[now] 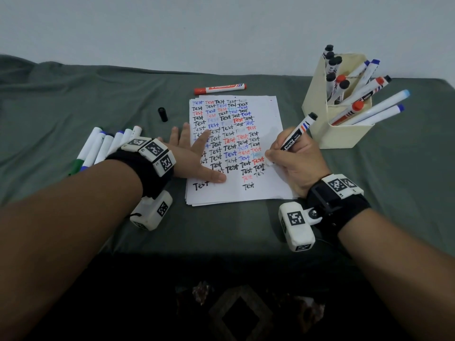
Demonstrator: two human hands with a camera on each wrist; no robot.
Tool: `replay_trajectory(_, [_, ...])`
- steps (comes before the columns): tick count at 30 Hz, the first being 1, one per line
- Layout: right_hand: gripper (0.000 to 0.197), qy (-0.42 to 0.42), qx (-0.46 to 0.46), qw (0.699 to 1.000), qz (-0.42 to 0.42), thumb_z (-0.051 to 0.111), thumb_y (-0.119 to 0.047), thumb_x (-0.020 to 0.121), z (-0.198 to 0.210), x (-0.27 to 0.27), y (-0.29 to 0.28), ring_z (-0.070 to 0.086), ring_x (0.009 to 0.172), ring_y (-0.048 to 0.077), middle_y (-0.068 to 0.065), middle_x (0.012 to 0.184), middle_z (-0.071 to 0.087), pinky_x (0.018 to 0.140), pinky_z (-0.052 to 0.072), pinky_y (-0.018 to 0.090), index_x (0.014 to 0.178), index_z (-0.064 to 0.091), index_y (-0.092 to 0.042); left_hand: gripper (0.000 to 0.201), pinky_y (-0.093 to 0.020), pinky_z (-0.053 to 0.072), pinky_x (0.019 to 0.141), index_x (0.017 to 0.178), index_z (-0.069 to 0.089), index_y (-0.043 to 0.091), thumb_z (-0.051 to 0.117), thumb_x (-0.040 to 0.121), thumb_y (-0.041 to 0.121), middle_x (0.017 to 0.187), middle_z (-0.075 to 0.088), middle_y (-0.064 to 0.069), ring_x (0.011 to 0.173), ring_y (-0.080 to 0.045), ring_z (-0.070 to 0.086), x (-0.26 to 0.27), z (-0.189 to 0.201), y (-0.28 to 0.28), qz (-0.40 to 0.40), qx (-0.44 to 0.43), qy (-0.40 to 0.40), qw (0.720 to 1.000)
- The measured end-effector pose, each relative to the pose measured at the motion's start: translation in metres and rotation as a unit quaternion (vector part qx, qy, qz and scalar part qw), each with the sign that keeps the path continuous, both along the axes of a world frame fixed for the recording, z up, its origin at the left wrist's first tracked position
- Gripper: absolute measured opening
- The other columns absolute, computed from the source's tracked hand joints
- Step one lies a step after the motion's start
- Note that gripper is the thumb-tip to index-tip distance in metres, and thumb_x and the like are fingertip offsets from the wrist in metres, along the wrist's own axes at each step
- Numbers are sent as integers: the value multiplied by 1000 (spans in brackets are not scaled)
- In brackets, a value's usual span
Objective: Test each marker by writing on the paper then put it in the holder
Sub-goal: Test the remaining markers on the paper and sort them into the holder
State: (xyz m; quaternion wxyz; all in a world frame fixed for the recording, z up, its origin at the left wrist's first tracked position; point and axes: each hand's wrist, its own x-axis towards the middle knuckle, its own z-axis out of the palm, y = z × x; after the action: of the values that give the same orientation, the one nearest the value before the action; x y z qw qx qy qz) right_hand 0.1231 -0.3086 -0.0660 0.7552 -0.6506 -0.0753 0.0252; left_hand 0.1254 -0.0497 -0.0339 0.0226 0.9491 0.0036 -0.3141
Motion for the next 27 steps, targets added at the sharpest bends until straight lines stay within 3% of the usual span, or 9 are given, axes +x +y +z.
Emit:
replay_trajectory(7, [34,0,-15,1000,16,61,27,79,-1,0,2,44,68,25,20,81,47,72,46,37,74,50,-5,153,-64,-6,118,146,-31,47,28,19,112,157,-41,-5,147,-33,-30,1,-1,-1,1,-1,1,1000])
replay_trajectory(12, [32,-8,-9,1000,19,66,22,78,-1,0,1,45,72,30,20,80,48,75,47,41,75,52,-7,154,-64,-6,118,146,-31,47,28,19,112,157,-40,-6,148,-33,-29,2,-2,0,-1,3,-3,1000])
replay_trajectory(17, [36,3,15,1000,3,69,9,76,-4,4,-1,49,61,19,9,70,50,63,48,27,68,58,-24,151,-64,-5,118,146,-30,46,30,24,110,157,-40,-6,148,-33,-29,2,-4,1,-5,4,-4,1000])
replay_trajectory(23, [30,23,82,996,25,83,1,76,-8,8,-1,50,67,24,7,72,58,60,47,27,74,68,-24,146,-64,-6,118,147,-30,47,35,31,108,158,-39,-5,148,-33,-29,3,-6,2,-3,4,-11,1000])
replay_trajectory(27, [20,34,102,994,22,79,-4,71,-9,8,-2,53,59,20,4,65,58,54,48,24,76,68,-21,148,-62,-8,118,146,-30,47,32,27,111,158,-38,-5,148,-32,-29,3,-10,3,-11,4,-21,1000])
